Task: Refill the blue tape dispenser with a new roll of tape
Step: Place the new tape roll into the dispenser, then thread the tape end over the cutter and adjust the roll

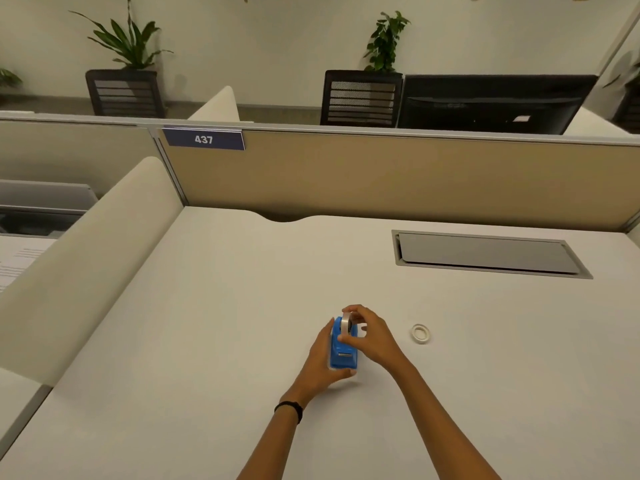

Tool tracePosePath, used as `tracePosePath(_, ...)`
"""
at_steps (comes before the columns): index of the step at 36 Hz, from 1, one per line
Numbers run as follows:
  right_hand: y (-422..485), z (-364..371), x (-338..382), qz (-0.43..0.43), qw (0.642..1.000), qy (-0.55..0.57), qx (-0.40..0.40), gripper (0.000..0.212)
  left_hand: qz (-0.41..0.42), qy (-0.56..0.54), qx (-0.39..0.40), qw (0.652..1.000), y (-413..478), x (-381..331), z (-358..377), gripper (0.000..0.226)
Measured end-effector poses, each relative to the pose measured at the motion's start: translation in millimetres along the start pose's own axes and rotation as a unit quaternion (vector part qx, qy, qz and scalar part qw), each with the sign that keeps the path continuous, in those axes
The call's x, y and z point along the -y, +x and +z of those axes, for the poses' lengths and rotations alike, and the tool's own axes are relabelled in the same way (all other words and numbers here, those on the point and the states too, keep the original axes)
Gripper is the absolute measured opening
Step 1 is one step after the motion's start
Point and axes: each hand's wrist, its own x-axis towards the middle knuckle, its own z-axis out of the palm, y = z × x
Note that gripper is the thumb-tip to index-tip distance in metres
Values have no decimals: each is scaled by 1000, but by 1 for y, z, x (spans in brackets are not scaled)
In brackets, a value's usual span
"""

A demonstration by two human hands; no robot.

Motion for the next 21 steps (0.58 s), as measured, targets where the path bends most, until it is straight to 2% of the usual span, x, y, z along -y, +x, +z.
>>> tracePosePath(7, 13, 6, -8, -16, 994, -112, 3, 49, 12, -20, 19, 1000, 20, -10, -4, 90)
tracePosePath(17, 13, 4, -20, -17, 996, -92, 14, 39, 12, -1, 11, 1000, 26, 0, -7, 90)
tracePosePath(21, 16, 3, -22, -19, 992, -116, 34, 38, 5, 5, 13, 1000, 26, 0, -8, 89)
